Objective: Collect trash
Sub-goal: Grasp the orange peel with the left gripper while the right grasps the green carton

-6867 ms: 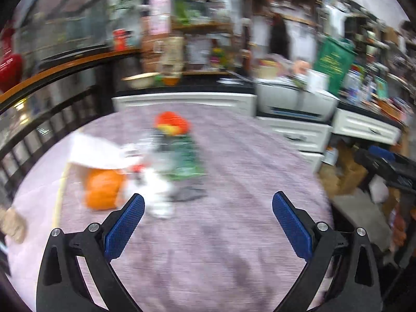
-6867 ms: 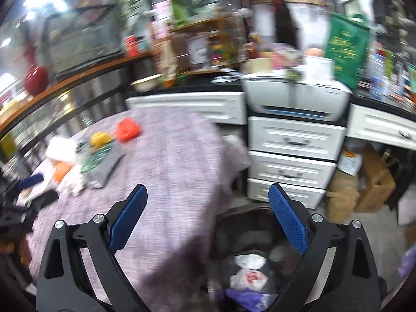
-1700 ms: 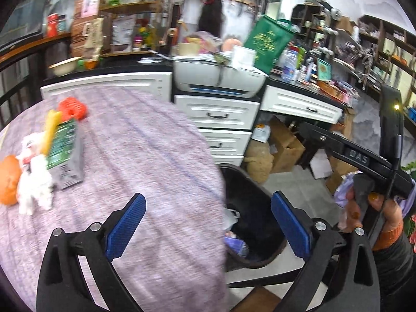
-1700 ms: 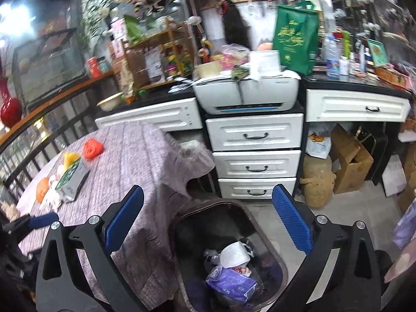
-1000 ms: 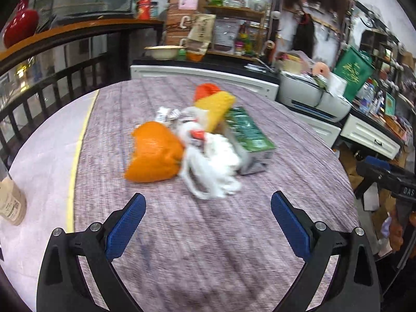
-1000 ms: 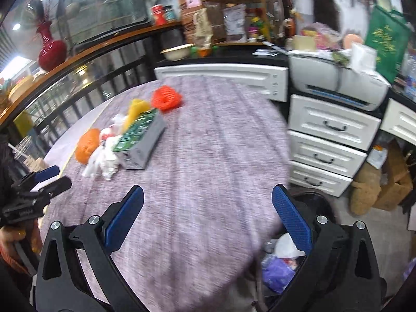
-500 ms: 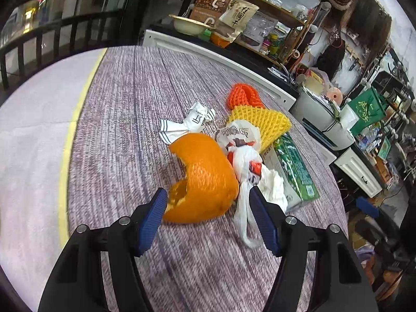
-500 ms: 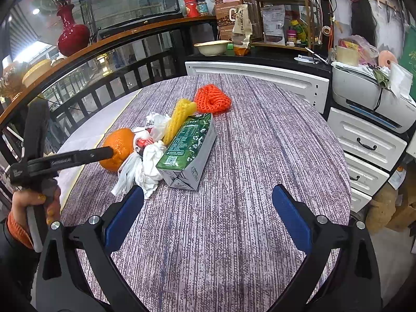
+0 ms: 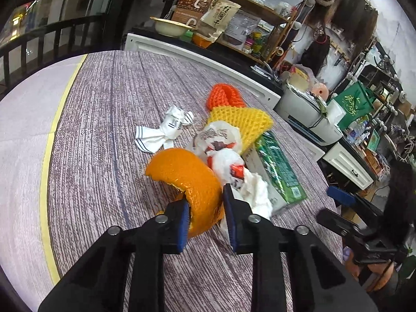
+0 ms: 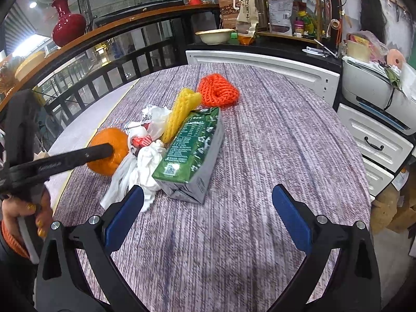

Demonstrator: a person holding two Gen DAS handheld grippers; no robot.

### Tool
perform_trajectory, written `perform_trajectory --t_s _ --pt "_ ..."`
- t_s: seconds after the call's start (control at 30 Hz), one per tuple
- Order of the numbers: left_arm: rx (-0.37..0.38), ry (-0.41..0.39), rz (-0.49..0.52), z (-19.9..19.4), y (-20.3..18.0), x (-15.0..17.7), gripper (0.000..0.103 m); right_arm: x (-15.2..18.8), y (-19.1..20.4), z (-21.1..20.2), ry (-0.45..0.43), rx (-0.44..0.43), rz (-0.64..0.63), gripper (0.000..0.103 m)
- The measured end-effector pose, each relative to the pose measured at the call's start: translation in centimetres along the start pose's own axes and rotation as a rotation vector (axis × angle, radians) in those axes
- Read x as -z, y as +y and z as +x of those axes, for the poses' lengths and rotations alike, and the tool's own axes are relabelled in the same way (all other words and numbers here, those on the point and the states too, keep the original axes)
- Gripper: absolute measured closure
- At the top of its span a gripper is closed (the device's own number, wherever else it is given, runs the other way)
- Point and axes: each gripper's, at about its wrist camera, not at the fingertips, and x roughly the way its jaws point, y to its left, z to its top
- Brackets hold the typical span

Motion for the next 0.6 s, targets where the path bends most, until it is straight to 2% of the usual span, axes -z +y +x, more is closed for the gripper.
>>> perform_trajectory --t_s 0.13,0.27,0.33,0.37,0.53,0.6 --pt "0.020 -0.021 -0.019 -0.9 -0.4 1.1 0.091 -0.8 0.9 1.8 0.024 0.003 -0.006 0.006" --pt "0.006 -0.054 -0.037 -2.1 -0.6 1.6 0.092 -1.2 1.6 3.2 0.047 0.004 -0.018 0.006" --pt "-0.027 -0.079 -0.021 -2.7 -0.8 1.8 0.094 -1.5 2.1 3.8 0.054 0.030 -0.028 0.014" --pt "-0.044 -0.089 -0.014 -2.9 -0.8 1.9 0.094 -1.5 2.1 4.0 0.058 0.043 -0.029 0.021" --pt "-0.069 -0.107 -0.023 -3.4 -0.7 2.3 0.094 -1.6 1.8 5.9 0.118 0.055 0.005 0.028" --pt "-0.092 -0.117 -0.012 -3.4 -0.9 2.4 0.094 -1.5 1.7 6.5 0.127 0.065 0.019 0.044"
